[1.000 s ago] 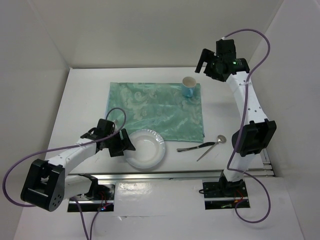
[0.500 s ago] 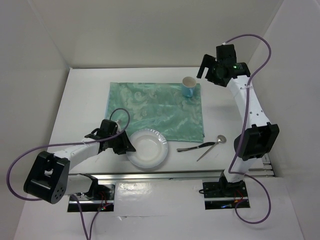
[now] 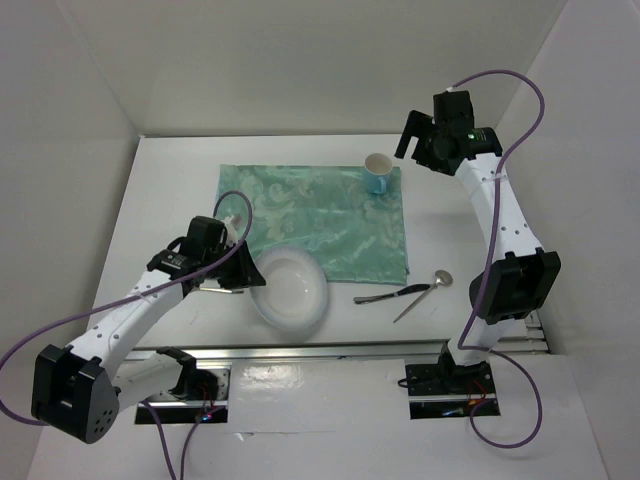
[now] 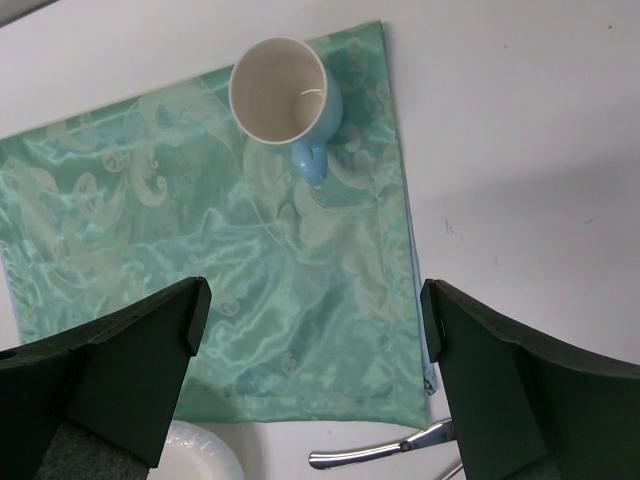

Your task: Set the dinner table for one person

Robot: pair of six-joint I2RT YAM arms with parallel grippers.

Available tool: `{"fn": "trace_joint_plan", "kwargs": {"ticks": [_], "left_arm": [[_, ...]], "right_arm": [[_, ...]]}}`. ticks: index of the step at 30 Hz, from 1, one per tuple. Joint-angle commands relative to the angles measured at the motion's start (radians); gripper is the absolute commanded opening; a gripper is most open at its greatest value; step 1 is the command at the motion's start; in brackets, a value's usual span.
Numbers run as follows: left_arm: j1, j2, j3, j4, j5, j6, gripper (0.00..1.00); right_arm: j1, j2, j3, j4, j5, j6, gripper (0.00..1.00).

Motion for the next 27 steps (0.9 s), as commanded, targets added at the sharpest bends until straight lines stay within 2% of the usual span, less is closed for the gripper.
{"fn": "trace_joint_plan", "kwargs": {"ticks": [1,6,10,13,21,27], "left_arm": [[-0.002,-0.011,0.103,0.004,0.108,0.044,0.00],[-0.002,0.000,0.200,-0.008,0.148,0.068,0.00],[0.017,0.033,0.303,-0.017,0.128,0.059,0.00],[0.053,0.153,0.401,-0.017,0.149,0.050,0.00],[0.117,0.513,0.615,0.181,0.234,-0.022,0.00],[0.128,0.707,0.679,0.328,0.265,-0.090,0.00]], "right_arm": [[-0.005,-0.060,-0.023,0.028,0.004,-0.006,1.00],[-0.024,-0.078,-0.044,0.028,0.013,-0.006,1.00],[-0.034,-0.099,-0.067,0.028,0.013,-0.015,1.00],[-0.034,-0.110,-0.089,0.037,0.003,-0.015,1.00],[-0.044,-0.187,-0.203,0.028,-0.027,-0.015,1.00],[-0.053,-0.224,-0.248,0.019,-0.027,-0.025,1.00]]}}
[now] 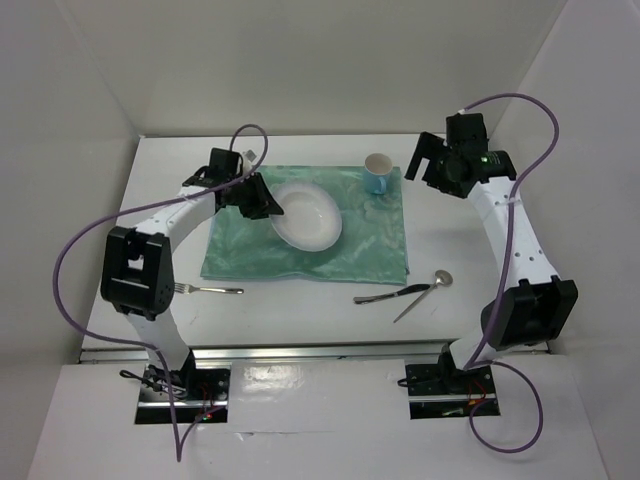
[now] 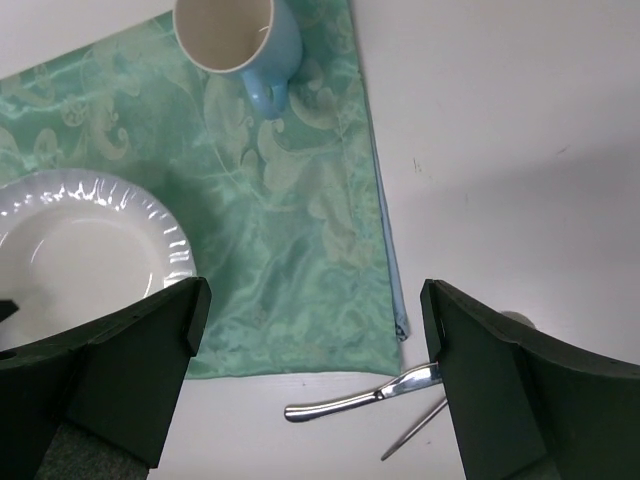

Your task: Set the dinner table for one person

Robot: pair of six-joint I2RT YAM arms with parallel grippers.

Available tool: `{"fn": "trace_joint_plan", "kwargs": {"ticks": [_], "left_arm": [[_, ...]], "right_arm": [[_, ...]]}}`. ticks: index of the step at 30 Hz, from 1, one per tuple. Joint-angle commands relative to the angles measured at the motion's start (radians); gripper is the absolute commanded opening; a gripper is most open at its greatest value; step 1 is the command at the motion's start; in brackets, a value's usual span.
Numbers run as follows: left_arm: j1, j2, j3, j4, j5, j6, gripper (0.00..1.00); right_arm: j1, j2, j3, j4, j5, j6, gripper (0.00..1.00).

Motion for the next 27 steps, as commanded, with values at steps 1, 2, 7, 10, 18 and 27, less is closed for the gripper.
{"fn": "trace_joint_plan", "kwargs": {"ticks": [1,2,7,10,18,27], "left_arm": [[0.006,0.032,0.068,0.197,0.129,-0.075,0.00],[0.006,0.048,0.068,0.215,0.146,-0.090,0.00],[0.017,0.128,0.077,0.309,0.207,-0.122,0.00],[0.026,0.156,0.077,0.336,0.220,-0.141,0.00],[0.045,0.220,0.134,0.346,0.230,-0.159,0.00],[0.054,0.292,0.099,0.376,0.255,-0.159,0.00]], "right_arm": [[-0.014,-0.055,-0.020,0.011,-0.001,-0.020,1.00],[-0.014,-0.055,-0.030,0.011,-0.001,-0.020,1.00],[-0.023,-0.055,-0.050,0.002,0.008,-0.029,1.00],[-0.023,-0.055,-0.060,0.002,0.008,-0.029,1.00],[-0.023,-0.064,-0.092,0.002,0.008,-0.029,1.00],[-0.023,-0.121,-0.242,0.002,-0.026,-0.017,1.00]]}}
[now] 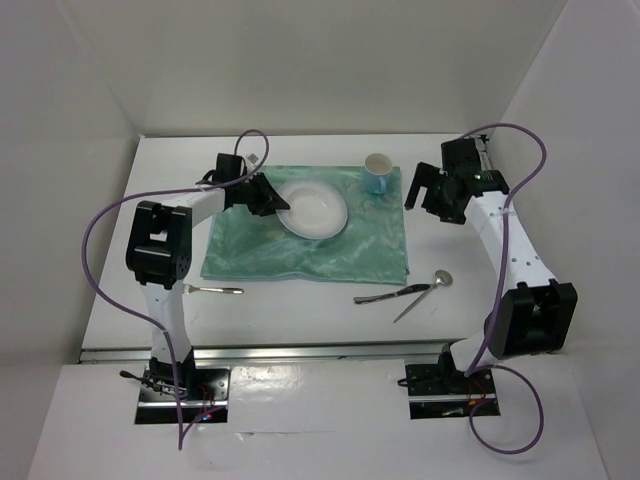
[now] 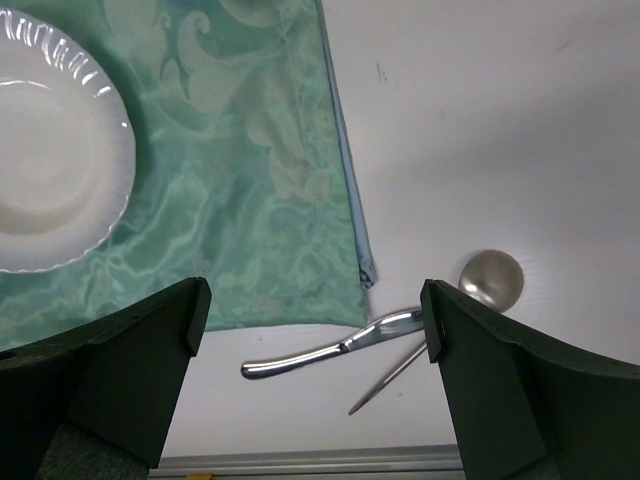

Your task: Set the dinner table for one person

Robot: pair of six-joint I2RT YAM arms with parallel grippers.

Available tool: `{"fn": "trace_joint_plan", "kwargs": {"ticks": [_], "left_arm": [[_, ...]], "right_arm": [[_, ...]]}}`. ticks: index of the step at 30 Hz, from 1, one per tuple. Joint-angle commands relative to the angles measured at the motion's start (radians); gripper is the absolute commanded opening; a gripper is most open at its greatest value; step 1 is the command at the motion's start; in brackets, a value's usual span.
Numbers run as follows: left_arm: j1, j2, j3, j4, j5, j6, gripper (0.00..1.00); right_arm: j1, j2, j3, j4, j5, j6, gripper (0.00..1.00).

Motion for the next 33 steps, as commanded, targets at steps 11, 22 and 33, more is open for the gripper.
{"fn": "trace_joint_plan", "kwargs": {"ticks": [11,22,33], "left_arm": [[-0.019,-0.053,0.035,-0.102,-0.038,0.076,1.00],[-0.037,-0.396,-0.046,-0.355,-0.243,0.216,1.00],[-0.047,-0.636,-0.131,-0.423,-0.264,0.254,1.00]], "right_arm": [[-0.007,-0.160,-0.319,0.043,-0.041,0.162,0.98],[-0.020,-0.202,-0.552,0.061,-0.006,0.400,0.74],[-0.038,-0.182,-0.682,0.110,-0.020,0.483,0.43]]}}
